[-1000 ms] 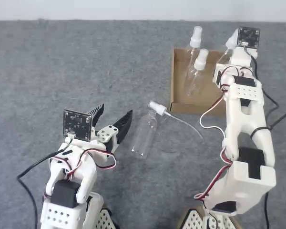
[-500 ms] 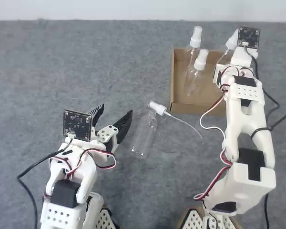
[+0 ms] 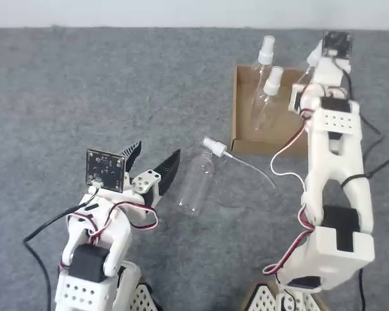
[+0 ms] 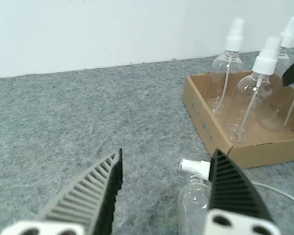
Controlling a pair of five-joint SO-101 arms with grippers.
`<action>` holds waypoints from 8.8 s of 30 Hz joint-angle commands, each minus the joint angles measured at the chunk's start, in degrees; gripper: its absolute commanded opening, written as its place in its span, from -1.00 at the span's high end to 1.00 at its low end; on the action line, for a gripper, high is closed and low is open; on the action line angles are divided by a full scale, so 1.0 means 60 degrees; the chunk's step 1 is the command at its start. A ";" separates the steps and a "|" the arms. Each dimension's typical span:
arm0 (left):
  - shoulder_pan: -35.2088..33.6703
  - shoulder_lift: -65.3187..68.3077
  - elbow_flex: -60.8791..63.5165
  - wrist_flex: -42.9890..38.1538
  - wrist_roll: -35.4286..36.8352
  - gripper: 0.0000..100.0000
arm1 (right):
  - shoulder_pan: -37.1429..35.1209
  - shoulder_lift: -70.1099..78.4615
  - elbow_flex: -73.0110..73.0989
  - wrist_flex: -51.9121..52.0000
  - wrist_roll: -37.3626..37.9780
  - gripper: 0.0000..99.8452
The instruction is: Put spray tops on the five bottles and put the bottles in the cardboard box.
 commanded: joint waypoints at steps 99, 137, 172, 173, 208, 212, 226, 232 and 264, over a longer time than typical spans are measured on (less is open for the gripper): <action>0.1011 1.3568 -0.7626 -0.1319 -0.0747 0.53 | 0.5516 -0.6469 0.5289 0.3788 0.9011 0.97; 0.1524 1.8198 -1.0996 0.1524 -0.1788 0.54 | 0.6396 -0.2777 0.4190 0.2161 0.9011 0.97; 0.1597 1.8271 -1.0952 0.1641 0.0366 0.54 | 0.6381 -0.2718 0.4190 0.2161 0.9011 0.97; 0.1509 1.8271 -1.0952 0.1890 0.0205 0.54 | 0.6381 -0.2733 0.4190 0.2161 0.9011 0.97; 0.1421 1.4769 -0.6689 0.0601 0.4513 0.56 | 0.6190 -0.2689 0.4205 0.2176 0.8952 0.97; 0.1451 1.5516 -0.6850 0.0615 0.4498 0.57 | 0.6190 -0.2762 0.4205 0.2176 0.8952 0.97; 0.0659 1.5663 -0.6952 0.1143 -0.0352 0.57 | 0.6249 -0.2777 0.4205 0.2176 0.9011 0.97; -0.0044 1.5458 -0.6938 0.1407 -0.1890 0.64 | 0.6205 -0.2777 0.4205 0.2176 0.9011 0.97; 0.0278 1.4271 -0.6864 0.1392 -0.2813 0.63 | 0.6249 -0.2718 0.4205 0.2176 0.9011 0.97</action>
